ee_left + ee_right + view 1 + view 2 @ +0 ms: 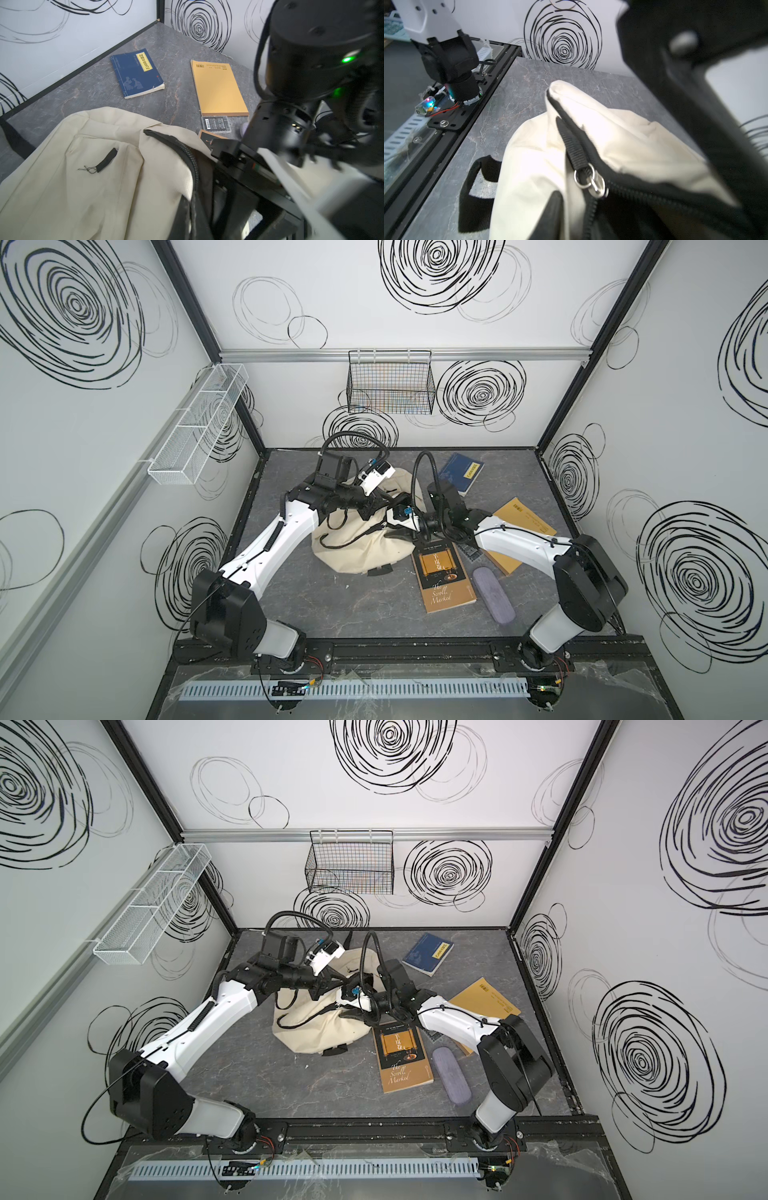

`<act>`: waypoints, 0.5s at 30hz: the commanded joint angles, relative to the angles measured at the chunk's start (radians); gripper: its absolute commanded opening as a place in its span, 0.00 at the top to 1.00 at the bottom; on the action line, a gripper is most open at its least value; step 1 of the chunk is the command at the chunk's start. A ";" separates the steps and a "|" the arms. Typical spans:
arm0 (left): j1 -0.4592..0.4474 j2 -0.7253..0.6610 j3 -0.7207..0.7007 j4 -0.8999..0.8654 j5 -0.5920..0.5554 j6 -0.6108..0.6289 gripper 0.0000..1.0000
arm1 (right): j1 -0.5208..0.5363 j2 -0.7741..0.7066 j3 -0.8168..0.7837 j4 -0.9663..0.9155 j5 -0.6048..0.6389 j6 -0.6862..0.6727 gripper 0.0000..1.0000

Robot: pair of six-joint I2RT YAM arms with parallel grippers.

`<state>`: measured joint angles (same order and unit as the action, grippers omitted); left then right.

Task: Pack books, pencil case, and school supplies into a backpack
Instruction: Pass the student bag at the center of the table.

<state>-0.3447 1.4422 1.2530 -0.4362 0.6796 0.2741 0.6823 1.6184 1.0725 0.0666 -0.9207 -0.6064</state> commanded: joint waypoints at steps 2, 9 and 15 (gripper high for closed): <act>0.036 -0.067 -0.038 0.213 -0.088 -0.122 0.64 | 0.014 -0.032 -0.008 -0.005 -0.060 0.050 1.00; 0.039 -0.280 -0.168 0.247 -0.248 -0.287 0.31 | 0.006 -0.139 -0.146 0.174 -0.005 0.140 1.00; -0.039 -0.404 -0.321 0.152 -0.086 -0.257 0.43 | 0.005 -0.170 -0.192 0.264 0.009 0.187 1.00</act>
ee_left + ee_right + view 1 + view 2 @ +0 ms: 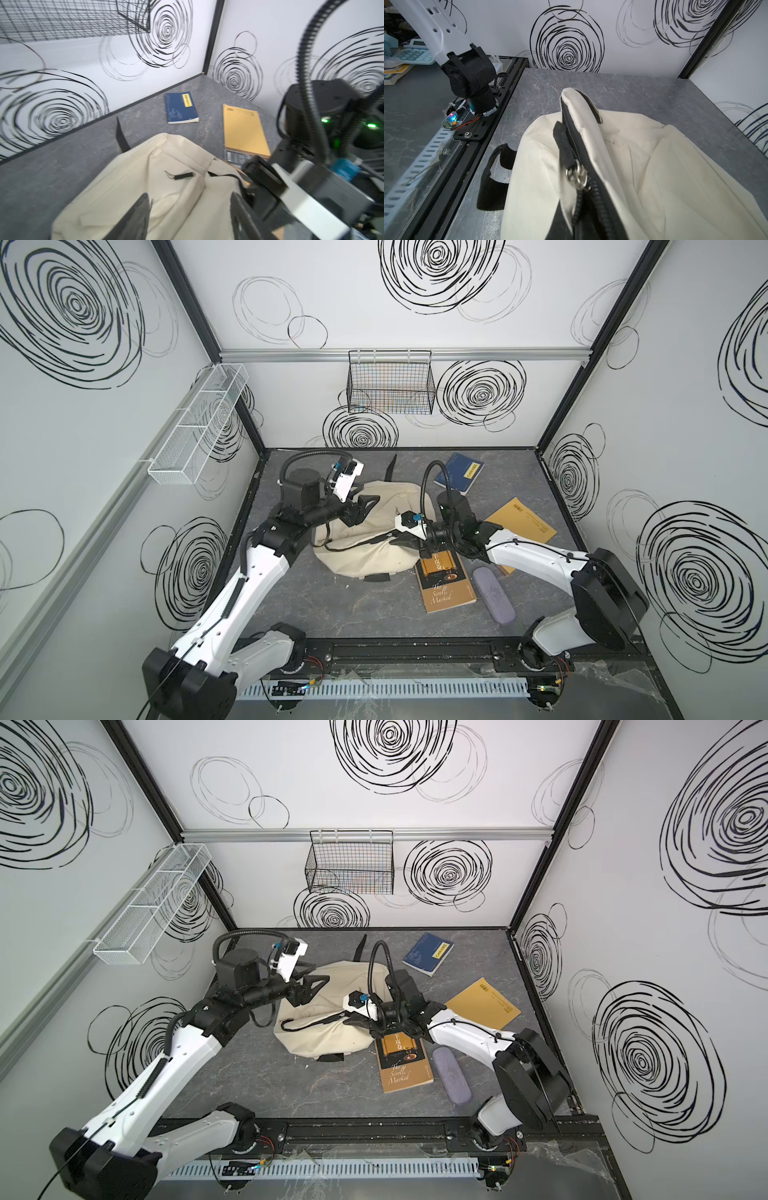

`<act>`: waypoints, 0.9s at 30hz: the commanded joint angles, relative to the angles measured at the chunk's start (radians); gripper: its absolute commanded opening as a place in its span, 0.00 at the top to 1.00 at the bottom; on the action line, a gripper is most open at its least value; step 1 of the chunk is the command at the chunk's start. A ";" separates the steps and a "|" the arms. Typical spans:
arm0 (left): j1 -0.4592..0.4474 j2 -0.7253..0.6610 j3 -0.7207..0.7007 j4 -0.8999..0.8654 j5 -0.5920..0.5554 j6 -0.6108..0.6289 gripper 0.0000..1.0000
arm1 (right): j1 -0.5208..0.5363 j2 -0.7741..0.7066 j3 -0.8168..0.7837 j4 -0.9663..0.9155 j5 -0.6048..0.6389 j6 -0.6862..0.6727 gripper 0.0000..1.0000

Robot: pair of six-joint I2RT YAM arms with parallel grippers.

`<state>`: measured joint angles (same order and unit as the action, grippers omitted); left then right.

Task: Pack books, pencil case, and school supplies into a backpack
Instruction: Pass the student bag at the center of the table, then unzip the student bag at the center of the table.

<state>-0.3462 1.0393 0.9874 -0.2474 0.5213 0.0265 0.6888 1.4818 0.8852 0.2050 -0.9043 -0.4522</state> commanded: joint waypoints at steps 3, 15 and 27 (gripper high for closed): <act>-0.096 -0.008 -0.095 -0.099 0.082 0.027 0.47 | -0.003 -0.032 -0.001 0.132 -0.022 0.058 1.00; -0.105 0.047 -0.125 -0.161 0.133 0.016 0.69 | -0.017 -0.051 -0.019 0.140 -0.013 0.069 1.00; -0.100 0.012 -0.119 -0.103 0.059 -0.020 0.91 | -0.017 -0.040 -0.022 0.129 -0.012 0.071 1.00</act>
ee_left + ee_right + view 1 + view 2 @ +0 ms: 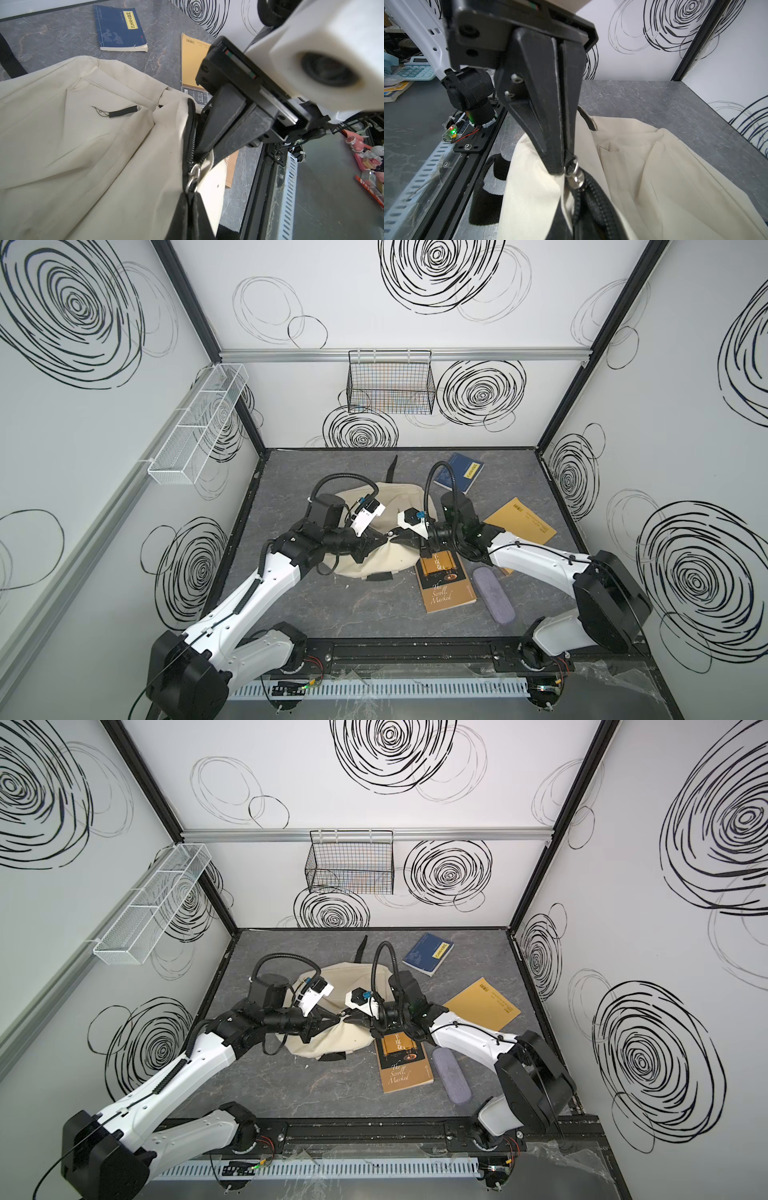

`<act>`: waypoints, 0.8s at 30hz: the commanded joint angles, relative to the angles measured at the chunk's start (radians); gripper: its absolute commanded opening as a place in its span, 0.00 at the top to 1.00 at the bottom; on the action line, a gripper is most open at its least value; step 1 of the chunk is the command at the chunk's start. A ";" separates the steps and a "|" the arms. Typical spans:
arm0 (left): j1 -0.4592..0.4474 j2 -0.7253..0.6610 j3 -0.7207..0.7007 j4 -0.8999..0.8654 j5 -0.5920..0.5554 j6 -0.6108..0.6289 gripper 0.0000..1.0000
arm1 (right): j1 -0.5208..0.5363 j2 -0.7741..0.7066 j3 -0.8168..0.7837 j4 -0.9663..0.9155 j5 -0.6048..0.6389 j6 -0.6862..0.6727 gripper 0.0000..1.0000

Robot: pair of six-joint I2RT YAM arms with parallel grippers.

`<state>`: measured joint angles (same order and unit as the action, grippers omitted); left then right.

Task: Pack books, pencil case, and school supplies into a backpack
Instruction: Unzip the student bag at the center of the table.

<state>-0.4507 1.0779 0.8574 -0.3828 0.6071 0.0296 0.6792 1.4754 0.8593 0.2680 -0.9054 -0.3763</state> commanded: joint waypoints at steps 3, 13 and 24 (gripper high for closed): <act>0.007 -0.045 0.002 0.069 -0.018 -0.046 0.84 | -0.006 -0.026 0.013 0.048 -0.009 -0.004 1.00; 0.006 -0.008 0.006 0.052 0.042 -0.047 1.00 | 0.001 -0.020 0.020 0.048 -0.004 -0.004 1.00; 0.069 -0.064 0.036 -0.141 -0.149 -0.097 1.00 | -0.067 -0.046 0.010 0.053 0.220 0.200 1.00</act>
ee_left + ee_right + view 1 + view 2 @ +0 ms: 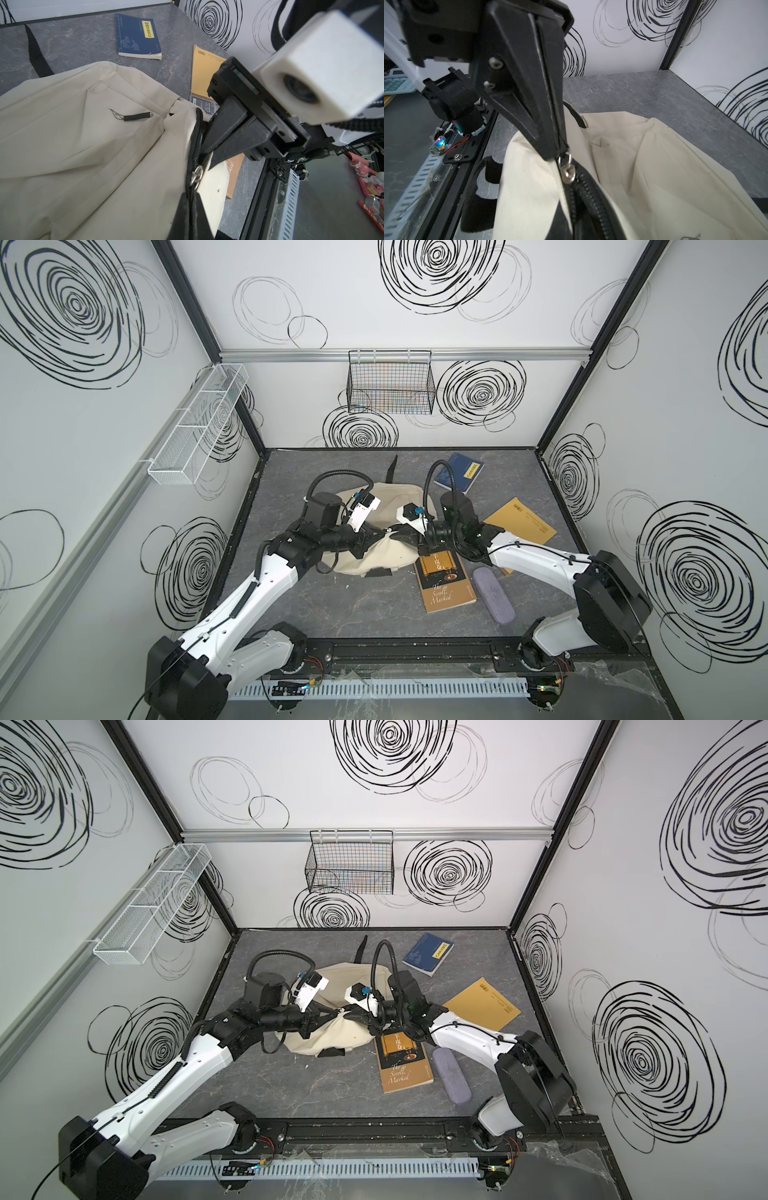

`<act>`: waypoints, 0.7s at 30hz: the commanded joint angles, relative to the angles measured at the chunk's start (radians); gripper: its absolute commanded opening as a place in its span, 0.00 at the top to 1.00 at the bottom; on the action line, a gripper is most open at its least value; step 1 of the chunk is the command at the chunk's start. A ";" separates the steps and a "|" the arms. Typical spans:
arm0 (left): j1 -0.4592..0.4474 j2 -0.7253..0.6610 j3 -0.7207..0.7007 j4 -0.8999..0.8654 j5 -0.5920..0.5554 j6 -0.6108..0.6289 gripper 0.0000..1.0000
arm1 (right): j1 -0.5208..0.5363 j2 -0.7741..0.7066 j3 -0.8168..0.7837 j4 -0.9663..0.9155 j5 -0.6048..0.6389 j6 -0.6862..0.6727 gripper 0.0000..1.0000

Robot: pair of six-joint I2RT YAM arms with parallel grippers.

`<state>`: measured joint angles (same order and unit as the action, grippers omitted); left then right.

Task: Pack books, pencil case, and school supplies into a backpack
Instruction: Unzip the student bag at the center of the table.

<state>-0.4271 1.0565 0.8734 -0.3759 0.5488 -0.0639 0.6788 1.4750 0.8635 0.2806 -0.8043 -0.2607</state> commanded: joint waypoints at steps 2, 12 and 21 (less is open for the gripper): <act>0.051 -0.039 0.043 -0.205 -0.142 0.011 1.00 | -0.092 -0.074 -0.016 0.055 0.110 0.100 1.00; 0.112 0.038 0.099 -0.341 -0.275 0.054 1.00 | -0.231 -0.277 -0.156 0.182 0.229 0.231 1.00; 0.325 -0.114 -0.024 -0.096 -0.369 -0.119 1.00 | -0.234 -0.238 -0.164 0.209 0.058 0.167 1.00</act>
<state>-0.1879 0.9913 0.9127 -0.5419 0.2863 -0.0895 0.4660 1.2369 0.6971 0.3996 -0.7109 -0.0574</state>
